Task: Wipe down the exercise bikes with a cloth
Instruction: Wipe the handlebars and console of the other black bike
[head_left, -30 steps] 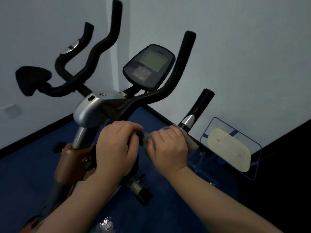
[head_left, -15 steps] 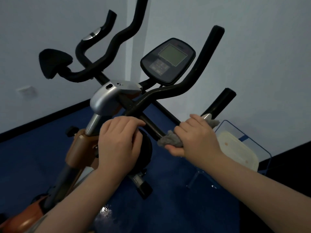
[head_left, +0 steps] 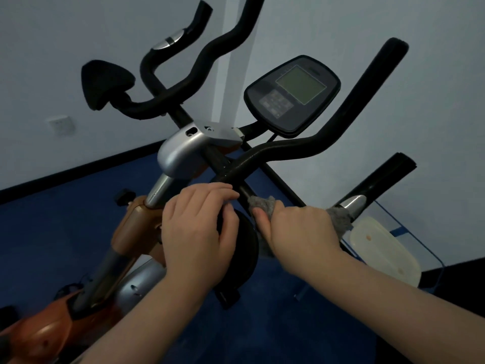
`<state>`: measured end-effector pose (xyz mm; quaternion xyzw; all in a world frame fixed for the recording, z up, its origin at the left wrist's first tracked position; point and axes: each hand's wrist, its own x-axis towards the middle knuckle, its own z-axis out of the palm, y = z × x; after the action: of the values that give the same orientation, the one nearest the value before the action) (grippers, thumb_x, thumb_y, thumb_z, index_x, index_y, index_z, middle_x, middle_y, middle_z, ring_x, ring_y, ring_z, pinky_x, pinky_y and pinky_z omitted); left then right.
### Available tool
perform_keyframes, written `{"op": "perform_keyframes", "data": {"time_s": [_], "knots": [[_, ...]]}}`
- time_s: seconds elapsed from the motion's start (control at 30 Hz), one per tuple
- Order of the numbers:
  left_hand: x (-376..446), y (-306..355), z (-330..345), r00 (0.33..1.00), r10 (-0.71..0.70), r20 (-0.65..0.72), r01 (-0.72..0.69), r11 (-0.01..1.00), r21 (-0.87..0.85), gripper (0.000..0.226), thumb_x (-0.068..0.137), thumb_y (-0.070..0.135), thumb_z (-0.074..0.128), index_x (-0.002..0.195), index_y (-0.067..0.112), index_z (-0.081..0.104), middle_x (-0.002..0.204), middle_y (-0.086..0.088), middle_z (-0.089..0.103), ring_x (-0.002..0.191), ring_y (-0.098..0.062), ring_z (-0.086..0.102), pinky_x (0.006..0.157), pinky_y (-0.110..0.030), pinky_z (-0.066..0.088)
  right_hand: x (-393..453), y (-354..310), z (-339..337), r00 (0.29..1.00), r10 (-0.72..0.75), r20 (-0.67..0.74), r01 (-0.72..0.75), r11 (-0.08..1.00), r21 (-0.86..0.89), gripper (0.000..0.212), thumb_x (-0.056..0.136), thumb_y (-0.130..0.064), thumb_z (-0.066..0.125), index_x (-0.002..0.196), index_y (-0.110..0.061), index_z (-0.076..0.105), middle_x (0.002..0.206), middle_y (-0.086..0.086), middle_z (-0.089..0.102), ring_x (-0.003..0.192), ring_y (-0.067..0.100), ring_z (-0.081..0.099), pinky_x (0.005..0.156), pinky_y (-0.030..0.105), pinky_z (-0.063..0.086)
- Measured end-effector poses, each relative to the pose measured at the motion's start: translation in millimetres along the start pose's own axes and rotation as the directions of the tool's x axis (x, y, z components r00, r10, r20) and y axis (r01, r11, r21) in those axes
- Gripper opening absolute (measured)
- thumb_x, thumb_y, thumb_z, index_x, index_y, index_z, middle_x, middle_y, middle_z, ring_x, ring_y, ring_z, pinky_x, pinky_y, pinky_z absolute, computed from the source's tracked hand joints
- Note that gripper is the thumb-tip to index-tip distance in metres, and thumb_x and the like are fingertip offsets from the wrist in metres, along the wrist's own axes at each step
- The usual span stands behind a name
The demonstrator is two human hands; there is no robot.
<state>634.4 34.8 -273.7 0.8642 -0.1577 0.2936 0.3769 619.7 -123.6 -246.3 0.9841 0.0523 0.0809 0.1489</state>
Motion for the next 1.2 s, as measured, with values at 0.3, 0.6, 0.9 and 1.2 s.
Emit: {"op": "perform_keyframes", "data": {"time_s": [0.3,0.6,0.9,1.2], "knots": [[-1,0,1,0.999,-0.026,-0.037,0.025,0.999,-0.024,0.016,0.087,0.019,0.053,0.095,0.023,0.066,0.101,0.010,0.067,0.097,-0.008,0.057,0.086,-0.025,0.037,44,-4,5,0.974,-0.132,0.187,0.057,0.931,0.360,0.060,0.093,-0.050,0.008,0.124,-0.017,0.047,0.108,0.009,0.060,0.092,0.029,0.059,0.063,0.034,0.032],[-1,4,-1,0.995,-0.088,-0.047,0.086,0.996,-0.035,0.015,0.086,0.023,0.053,0.095,0.021,0.065,0.100,0.009,0.066,0.096,-0.009,0.059,0.084,-0.030,0.043,39,-9,-1,0.987,-0.067,-0.143,0.122,0.897,0.425,0.038,0.100,-0.041,0.037,0.101,-0.010,0.059,0.086,0.012,0.068,0.077,0.032,0.063,0.059,0.031,0.030],[-14,-3,1,0.875,-0.483,0.005,0.474,0.856,-0.204,0.036,0.080,0.058,0.055,0.110,0.039,0.050,0.104,0.019,0.057,0.099,0.000,0.053,0.082,-0.029,0.050,30,25,-25,0.924,0.375,-0.079,-0.074,0.376,0.924,0.028,0.087,-0.030,0.066,0.060,-0.026,0.061,0.053,-0.009,0.059,0.054,-0.004,0.057,0.047,0.007,0.039],[-5,-6,-9,0.889,-0.448,0.095,0.456,0.847,-0.275,0.031,0.075,0.059,0.054,0.104,0.052,0.047,0.109,0.034,0.051,0.108,0.013,0.047,0.084,-0.017,0.041,67,29,-63,0.904,0.425,-0.040,0.003,0.087,0.996,0.037,0.078,-0.039,0.075,0.099,-0.039,0.044,0.101,-0.015,0.061,0.084,-0.009,0.062,0.063,0.012,0.052]]}}
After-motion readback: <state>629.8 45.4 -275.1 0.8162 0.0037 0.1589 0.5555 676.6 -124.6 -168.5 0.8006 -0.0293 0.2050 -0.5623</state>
